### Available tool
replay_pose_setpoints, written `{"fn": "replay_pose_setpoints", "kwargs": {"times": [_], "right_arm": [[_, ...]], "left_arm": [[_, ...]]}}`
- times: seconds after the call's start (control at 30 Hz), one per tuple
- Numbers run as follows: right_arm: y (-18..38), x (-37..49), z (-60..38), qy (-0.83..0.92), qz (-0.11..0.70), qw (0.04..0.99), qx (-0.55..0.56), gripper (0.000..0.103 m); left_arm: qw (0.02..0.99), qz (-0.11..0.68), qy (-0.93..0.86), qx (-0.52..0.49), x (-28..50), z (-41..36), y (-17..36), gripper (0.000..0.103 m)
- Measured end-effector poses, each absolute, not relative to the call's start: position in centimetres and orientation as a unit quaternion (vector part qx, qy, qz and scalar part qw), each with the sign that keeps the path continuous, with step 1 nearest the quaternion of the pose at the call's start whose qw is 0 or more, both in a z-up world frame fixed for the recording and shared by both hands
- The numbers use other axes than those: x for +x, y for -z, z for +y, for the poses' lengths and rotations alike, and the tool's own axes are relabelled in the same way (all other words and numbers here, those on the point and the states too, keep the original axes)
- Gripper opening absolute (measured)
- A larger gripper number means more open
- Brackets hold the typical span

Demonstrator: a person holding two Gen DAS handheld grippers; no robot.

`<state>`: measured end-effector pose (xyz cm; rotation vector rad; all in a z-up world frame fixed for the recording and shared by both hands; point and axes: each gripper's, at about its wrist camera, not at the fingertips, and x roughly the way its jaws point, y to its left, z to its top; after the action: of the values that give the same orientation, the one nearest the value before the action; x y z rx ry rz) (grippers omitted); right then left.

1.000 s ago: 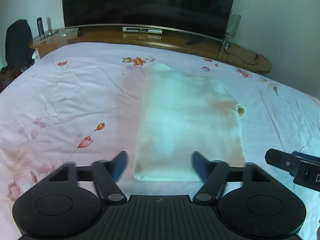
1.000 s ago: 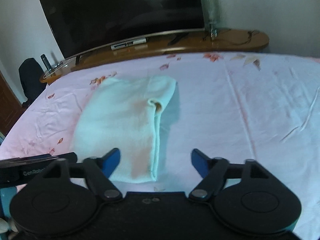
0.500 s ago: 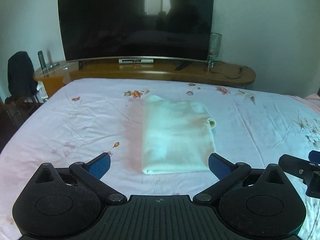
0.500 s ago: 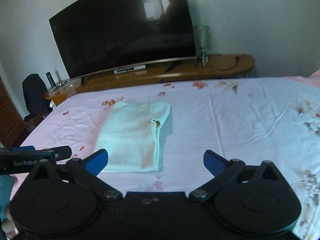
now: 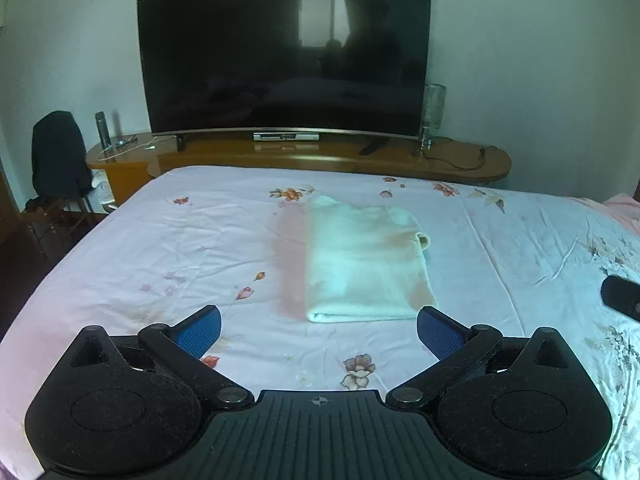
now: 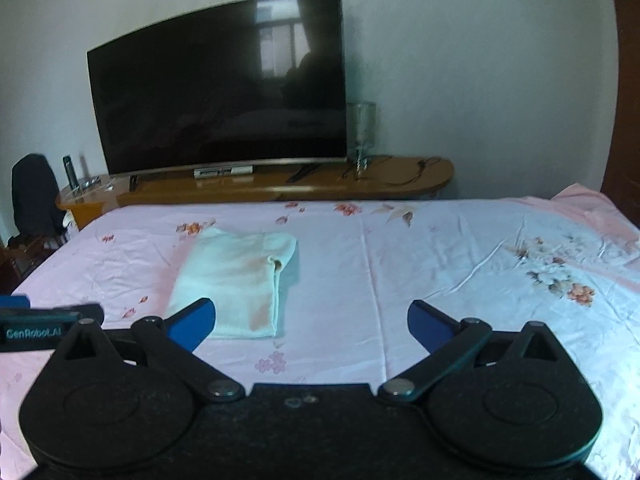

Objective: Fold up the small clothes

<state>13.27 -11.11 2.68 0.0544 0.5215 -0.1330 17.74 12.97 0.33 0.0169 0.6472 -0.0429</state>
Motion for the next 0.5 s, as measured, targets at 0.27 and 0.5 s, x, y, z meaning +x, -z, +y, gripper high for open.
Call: {"fn": "replay_pose_setpoints", "kwargs": {"times": [0.27,0.5], "right_arm": [[-2.9,12.6,-10.6,0.067,0.243,0.967,0.026,0.103],[-2.7,12.6,-10.0,0.065,0.244,0.967,0.021,0.103]], "left_arm": [[0.950,0.313,0.006,0.004,16.9,13.9,-0.6,0.103],[0.951,0.308,0.002,0.005,16.6,13.7,-0.8,0.103]]}}
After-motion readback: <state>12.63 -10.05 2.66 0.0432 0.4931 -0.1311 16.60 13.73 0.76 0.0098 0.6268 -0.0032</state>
